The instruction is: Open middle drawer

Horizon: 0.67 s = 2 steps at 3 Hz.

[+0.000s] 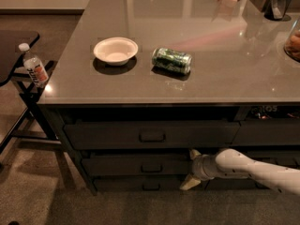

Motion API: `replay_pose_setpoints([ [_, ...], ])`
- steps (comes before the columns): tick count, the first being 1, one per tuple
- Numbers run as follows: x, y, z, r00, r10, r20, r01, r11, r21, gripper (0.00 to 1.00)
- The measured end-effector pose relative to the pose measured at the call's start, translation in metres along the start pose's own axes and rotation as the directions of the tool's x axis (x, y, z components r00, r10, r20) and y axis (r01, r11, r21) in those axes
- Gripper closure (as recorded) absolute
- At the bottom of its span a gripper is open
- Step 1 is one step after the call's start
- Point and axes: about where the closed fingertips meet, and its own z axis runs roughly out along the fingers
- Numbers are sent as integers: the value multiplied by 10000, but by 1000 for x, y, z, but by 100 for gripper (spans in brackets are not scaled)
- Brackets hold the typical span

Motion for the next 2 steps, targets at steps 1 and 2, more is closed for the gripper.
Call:
replay_pose_setpoints([
  [1,0,0,0,10000,0,0,0,10000,0,31],
  [2,0,0,0,10000,0,0,0,10000,-1,54],
])
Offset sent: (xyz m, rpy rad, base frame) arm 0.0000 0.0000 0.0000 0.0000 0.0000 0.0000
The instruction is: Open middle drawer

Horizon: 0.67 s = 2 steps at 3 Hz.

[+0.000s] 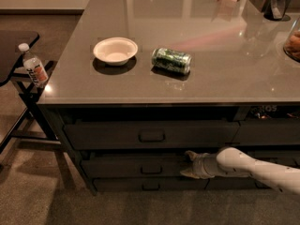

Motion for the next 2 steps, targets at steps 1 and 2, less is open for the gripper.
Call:
replay_pose_setpoints([
  [1,-4,-2,-8,10000,0,0,0,10000,-1,78],
  [2,-8,-4,-13,10000,0,0,0,10000,-1,99],
])
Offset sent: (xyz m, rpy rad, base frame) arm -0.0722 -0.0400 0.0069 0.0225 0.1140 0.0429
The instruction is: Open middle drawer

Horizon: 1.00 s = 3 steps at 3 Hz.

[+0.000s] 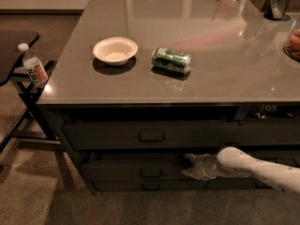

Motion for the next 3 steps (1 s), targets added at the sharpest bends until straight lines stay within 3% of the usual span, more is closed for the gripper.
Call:
replay_pose_setpoints([
  [2,3,7,-6,10000,92,-11,-92,9999,-72,100],
  [3,3,7,-6,10000,90,-11,-91,9999,-72,82],
])
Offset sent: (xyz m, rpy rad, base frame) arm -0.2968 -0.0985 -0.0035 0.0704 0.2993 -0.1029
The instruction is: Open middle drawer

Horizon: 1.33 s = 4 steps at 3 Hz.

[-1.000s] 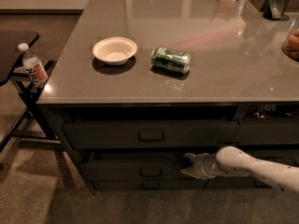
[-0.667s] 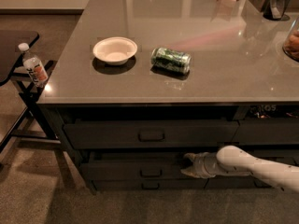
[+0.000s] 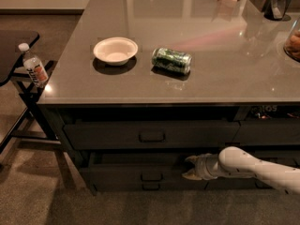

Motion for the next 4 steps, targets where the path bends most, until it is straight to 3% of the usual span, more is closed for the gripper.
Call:
replay_pose_setpoints([
  [2,0,0,0,10000,0,0,0,10000,-1,35],
  [3,0,0,0,10000,0,1,0,10000,-3,39],
  [4,5,7,-1,10000,8,27,-8,10000,-70,62],
])
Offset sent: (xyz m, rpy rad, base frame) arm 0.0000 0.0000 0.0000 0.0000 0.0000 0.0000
